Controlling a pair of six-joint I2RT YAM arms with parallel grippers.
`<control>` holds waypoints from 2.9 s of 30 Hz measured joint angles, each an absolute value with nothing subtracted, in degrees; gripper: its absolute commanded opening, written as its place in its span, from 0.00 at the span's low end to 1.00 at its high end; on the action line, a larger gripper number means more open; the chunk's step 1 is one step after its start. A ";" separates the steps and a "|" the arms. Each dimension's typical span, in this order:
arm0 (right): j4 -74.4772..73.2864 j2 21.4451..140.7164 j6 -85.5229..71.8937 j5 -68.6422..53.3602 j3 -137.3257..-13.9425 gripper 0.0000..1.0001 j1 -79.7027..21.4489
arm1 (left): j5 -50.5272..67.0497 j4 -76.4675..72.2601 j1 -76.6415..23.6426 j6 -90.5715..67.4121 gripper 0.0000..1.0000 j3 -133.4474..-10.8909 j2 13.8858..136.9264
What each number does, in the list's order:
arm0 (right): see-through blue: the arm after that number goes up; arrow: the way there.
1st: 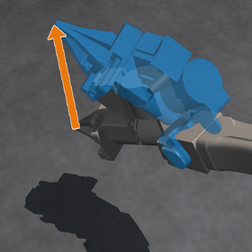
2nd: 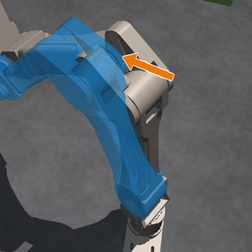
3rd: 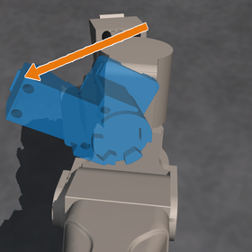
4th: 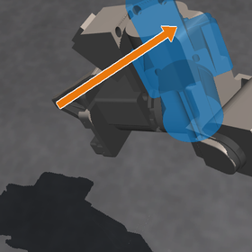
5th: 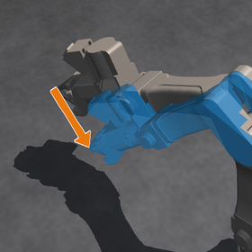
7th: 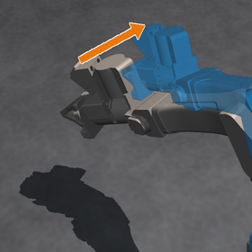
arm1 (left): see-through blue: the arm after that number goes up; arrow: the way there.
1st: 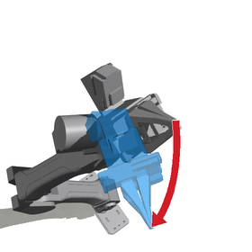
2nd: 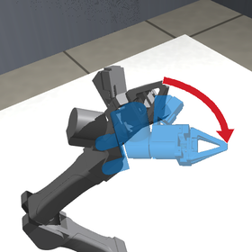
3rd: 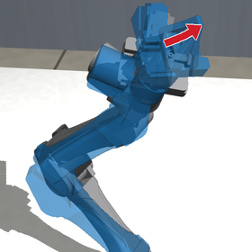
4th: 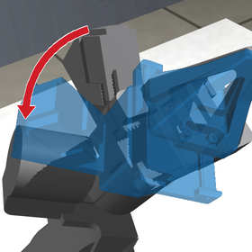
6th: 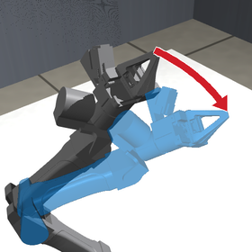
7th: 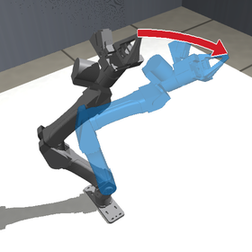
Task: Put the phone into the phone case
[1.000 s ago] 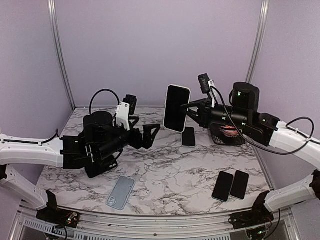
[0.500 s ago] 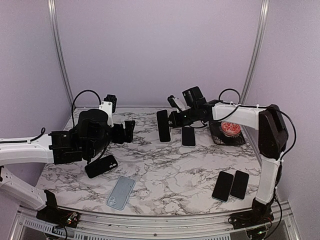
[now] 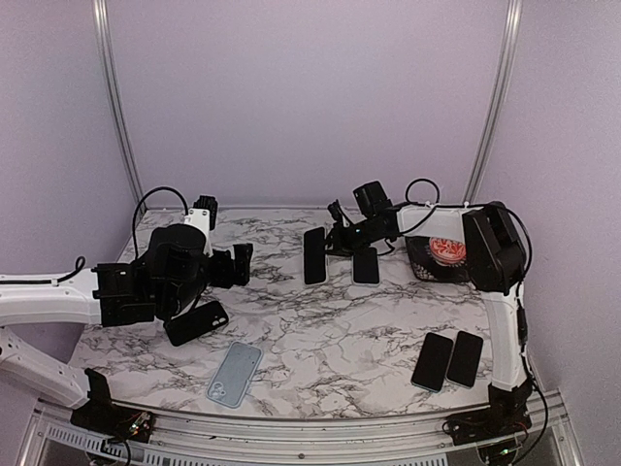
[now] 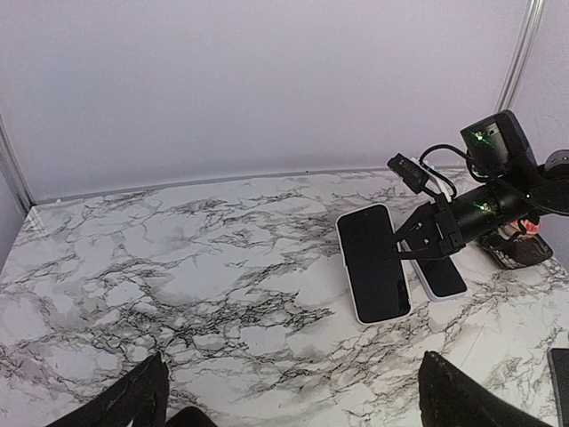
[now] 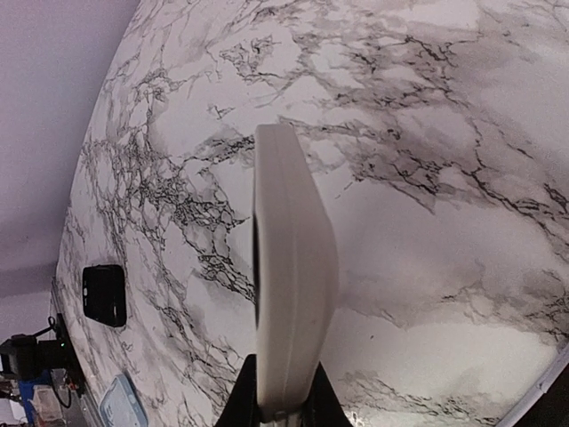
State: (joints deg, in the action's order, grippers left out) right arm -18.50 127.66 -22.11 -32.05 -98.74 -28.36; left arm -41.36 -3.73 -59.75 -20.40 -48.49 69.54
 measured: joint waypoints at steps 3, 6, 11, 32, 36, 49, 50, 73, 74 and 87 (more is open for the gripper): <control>-19.66 129.29 -22.63 -33.01 -100.44 0.07 -27.05 | -41.60 -4.54 -59.55 -21.08 0.99 -46.63 68.31; -20.56 130.30 -22.79 -33.45 -101.73 0.12 -26.63 | -41.87 -4.71 -59.44 -21.71 0.99 -45.60 67.72; -21.87 132.11 -21.65 -30.44 -103.39 0.27 -26.04 | -42.35 -4.91 -59.00 -21.89 0.99 -45.12 67.13; -27.94 123.24 -12.21 -5.85 -98.94 0.50 -28.36 | -34.46 14.66 -64.69 -42.92 0.66 -42.11 77.69; -27.49 116.77 -10.79 -4.29 -94.96 0.50 -32.29 | -29.91 18.02 -65.89 -46.39 0.59 -40.12 79.92; -28.47 109.65 -8.73 -4.34 -86.56 0.50 -36.32 | -19.20 17.87 -65.25 -44.45 0.15 -36.47 83.15; -28.64 109.49 -8.62 -4.32 -86.50 0.50 -36.32 | -17.98 16.67 -65.30 -43.51 0.08 -36.56 83.42; -35.40 86.83 -5.58 -2.17 -73.97 0.58 -32.60 | -10.26 18.98 -75.94 34.44 0.00 -73.12 107.24; -35.62 86.32 -5.72 -2.17 -72.86 0.58 -32.01 | -9.45 19.59 -75.61 38.46 0.00 -75.18 109.36; -38.15 84.09 -5.48 -5.41 -67.11 0.57 -33.93 | -14.35 14.20 -73.84 45.80 0.72 -80.49 113.89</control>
State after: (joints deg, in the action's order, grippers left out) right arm -38.15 84.09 -5.48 -5.41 -67.11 -33.93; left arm -14.35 14.20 -73.84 45.80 -80.49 113.89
